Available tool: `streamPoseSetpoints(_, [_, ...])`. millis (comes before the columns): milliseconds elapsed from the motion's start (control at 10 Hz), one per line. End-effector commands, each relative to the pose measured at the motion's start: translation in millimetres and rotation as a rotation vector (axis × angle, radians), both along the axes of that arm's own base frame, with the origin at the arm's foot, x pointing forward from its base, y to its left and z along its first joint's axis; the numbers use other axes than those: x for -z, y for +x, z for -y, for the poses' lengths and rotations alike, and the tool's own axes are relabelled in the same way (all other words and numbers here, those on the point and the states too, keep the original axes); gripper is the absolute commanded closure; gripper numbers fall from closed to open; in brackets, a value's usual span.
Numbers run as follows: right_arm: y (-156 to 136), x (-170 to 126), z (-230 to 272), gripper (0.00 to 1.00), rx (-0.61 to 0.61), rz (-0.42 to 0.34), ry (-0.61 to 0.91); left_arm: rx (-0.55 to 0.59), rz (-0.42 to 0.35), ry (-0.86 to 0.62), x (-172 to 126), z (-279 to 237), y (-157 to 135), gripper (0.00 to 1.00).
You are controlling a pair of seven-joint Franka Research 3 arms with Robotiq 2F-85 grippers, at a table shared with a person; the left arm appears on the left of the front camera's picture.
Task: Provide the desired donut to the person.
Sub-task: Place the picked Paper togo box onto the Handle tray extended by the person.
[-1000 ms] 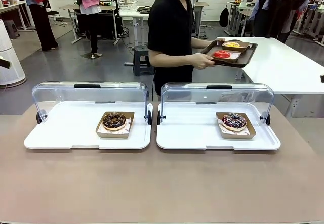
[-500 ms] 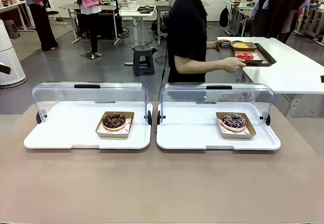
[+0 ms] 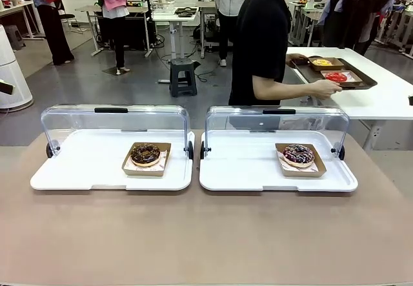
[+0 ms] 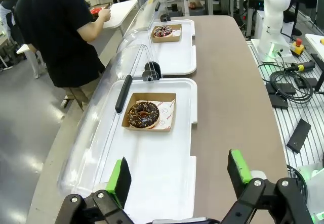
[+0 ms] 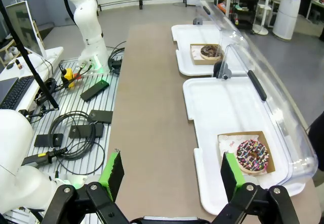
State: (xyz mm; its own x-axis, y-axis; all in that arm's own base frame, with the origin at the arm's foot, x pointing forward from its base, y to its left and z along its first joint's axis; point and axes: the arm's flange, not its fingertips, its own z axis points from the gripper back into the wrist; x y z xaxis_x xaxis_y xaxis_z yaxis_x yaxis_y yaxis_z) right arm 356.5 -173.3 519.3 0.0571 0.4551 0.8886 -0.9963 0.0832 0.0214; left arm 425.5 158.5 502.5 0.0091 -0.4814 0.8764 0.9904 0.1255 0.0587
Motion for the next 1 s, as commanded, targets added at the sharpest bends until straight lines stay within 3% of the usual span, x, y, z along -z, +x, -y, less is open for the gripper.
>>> streamPoseSetpoints(0, [0.1, 0.4, -1.0, 0.0, -0.003, 0.015, 0.019, -0.004, 0.015, -0.002, -2.2, 0.7, -1.2, 0.0])
streamPoseSetpoints(900, [0.1, 0.4, -1.0, 0.0, -0.003, 0.015, 0.019, -0.004, 0.015, -0.002, -2.2, 0.7, -1.2, 0.0])
